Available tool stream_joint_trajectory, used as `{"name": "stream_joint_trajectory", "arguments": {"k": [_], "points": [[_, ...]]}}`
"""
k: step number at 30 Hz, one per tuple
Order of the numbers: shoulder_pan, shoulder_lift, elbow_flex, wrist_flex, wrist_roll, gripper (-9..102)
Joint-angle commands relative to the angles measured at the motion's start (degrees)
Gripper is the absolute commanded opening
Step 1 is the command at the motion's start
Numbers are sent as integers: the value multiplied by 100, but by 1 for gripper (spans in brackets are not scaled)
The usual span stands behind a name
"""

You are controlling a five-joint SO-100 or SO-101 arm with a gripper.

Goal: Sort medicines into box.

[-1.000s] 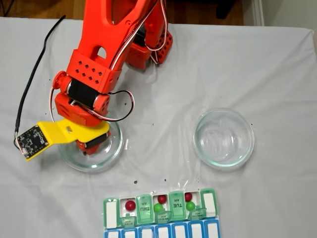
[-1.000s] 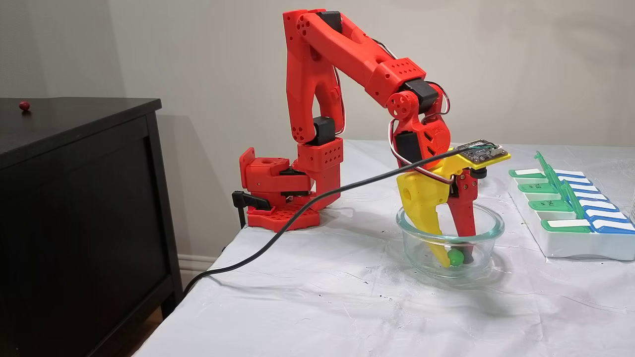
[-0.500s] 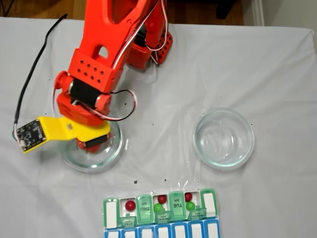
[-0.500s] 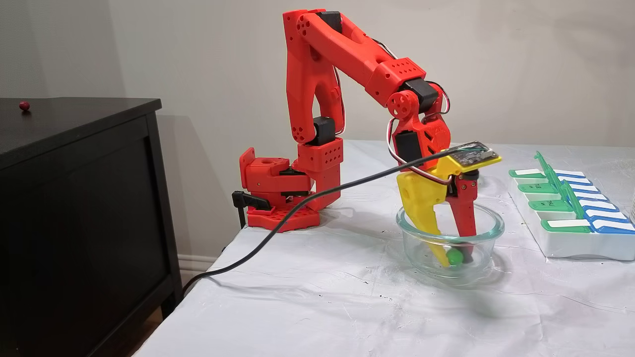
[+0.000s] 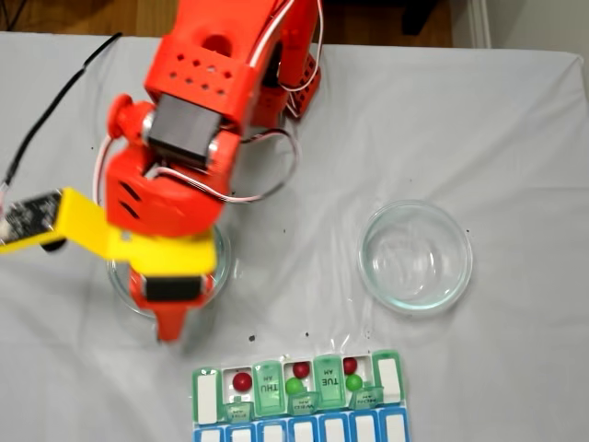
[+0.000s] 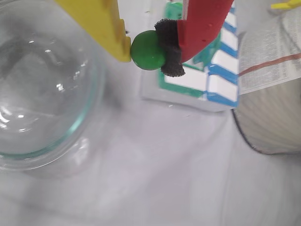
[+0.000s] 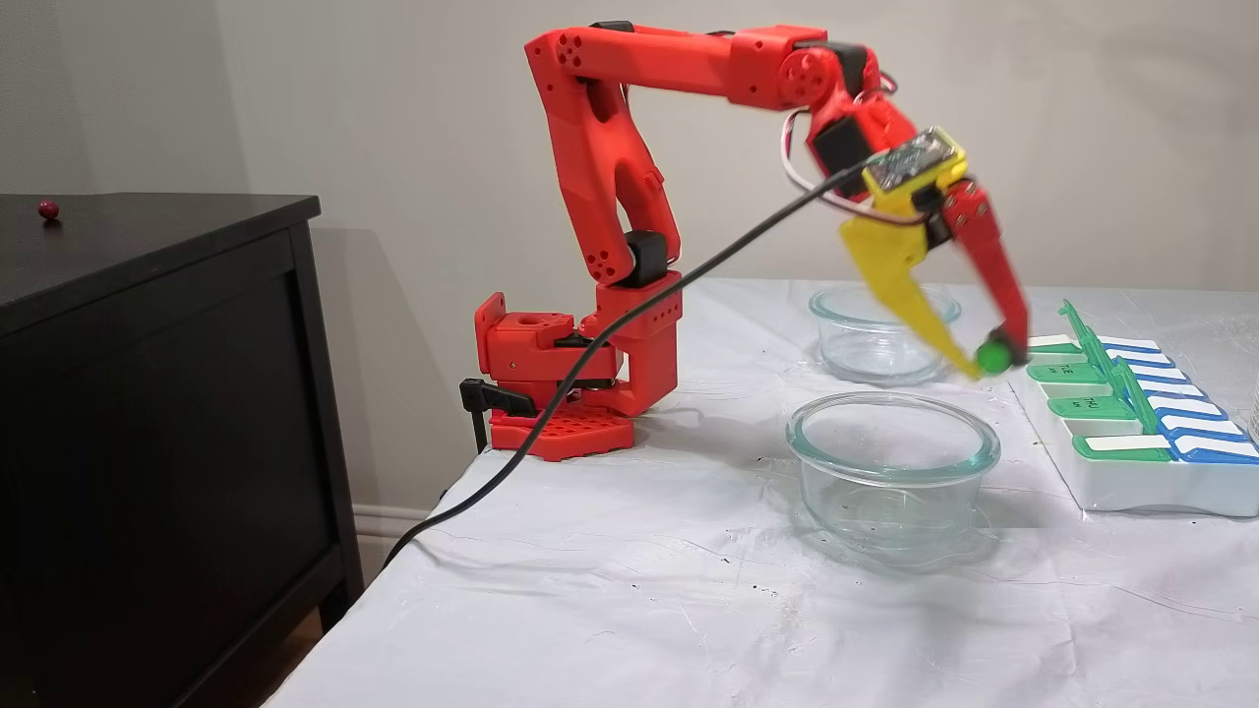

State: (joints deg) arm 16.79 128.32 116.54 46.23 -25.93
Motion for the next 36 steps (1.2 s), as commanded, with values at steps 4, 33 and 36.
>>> {"name": "stream_joint_trajectory", "arguments": {"k": [4,33,36], "points": [[-958,-1556,-1942,141,483,0],[-923,-3270,-3410,158,176,23],[-932,-3076,-3313,272,88,26]]}}
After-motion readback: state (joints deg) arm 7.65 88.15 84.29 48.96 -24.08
